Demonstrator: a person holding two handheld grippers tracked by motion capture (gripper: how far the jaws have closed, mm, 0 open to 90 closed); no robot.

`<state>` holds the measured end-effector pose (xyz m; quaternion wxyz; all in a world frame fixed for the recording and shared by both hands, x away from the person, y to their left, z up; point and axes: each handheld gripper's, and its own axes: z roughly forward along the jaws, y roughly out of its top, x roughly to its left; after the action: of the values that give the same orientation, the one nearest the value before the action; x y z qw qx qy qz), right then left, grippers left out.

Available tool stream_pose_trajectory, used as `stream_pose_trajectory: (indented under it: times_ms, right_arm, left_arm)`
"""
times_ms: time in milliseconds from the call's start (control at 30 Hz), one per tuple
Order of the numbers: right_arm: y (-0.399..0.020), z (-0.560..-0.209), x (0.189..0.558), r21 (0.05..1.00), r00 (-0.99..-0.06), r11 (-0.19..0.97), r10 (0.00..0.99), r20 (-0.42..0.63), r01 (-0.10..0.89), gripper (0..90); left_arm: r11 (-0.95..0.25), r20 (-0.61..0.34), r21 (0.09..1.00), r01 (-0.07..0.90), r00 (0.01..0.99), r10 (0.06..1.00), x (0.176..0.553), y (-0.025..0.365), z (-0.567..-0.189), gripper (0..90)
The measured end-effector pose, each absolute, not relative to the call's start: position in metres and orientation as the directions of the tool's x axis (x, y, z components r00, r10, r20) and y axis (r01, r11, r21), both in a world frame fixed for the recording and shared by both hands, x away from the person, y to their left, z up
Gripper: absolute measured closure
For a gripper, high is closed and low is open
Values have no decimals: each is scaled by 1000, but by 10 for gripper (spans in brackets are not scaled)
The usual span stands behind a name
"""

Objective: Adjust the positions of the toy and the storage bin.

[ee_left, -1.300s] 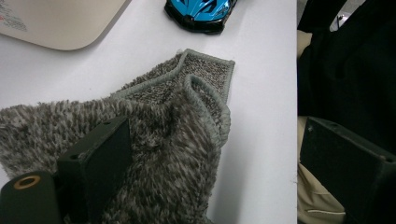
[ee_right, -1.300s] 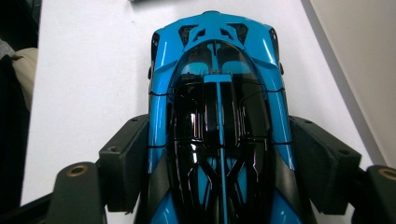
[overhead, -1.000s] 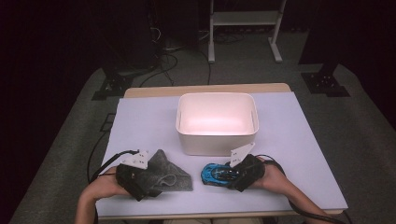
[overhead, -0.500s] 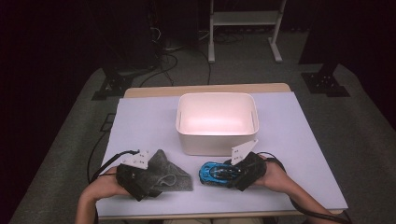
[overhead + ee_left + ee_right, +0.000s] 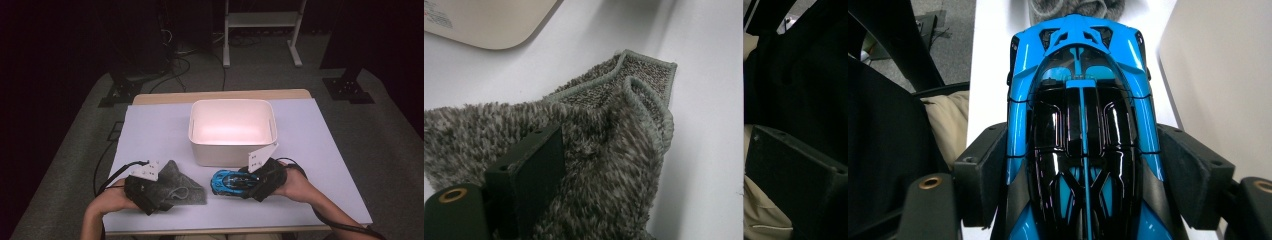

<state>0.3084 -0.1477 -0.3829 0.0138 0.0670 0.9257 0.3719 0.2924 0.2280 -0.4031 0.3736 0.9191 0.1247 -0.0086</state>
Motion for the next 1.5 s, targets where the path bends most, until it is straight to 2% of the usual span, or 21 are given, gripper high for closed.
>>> stream_pose_trajectory:
  times_ms: [267, 367, 400, 800, 1000, 1500]
  right_arm:
    - [-140, -366, 307, 682, -995, 727, 101, 10, 81, 264]
    - [-136, -370, 308, 653, -995, 755, 98, -20, 61, 265]
    - [-136, -373, 311, 652, -995, 754, 100, 2, 78, 265]
    - [-135, -376, 309, 673, -995, 736, 101, -2, 73, 266]
    - [-135, -364, 305, 684, -996, 728, 85, -16, 51, 266]
    - [-138, -299, 313, 720, -994, 694, 67, -82, -12, 266]
  left_arm:
    - [-686, -113, 687, 240, 968, 225, 293, 230, -403, 84]
    - [-684, -118, 687, 245, 966, 228, 293, 230, -404, 84]
    - [-685, -119, 685, 247, 966, 230, 293, 231, -405, 84]
    - [-685, -117, 685, 247, 966, 231, 293, 231, -405, 84]
    - [-683, -118, 686, 249, 965, 234, 294, 232, -405, 84]
    - [-671, -122, 695, 260, 962, 245, 294, 238, -404, 84]
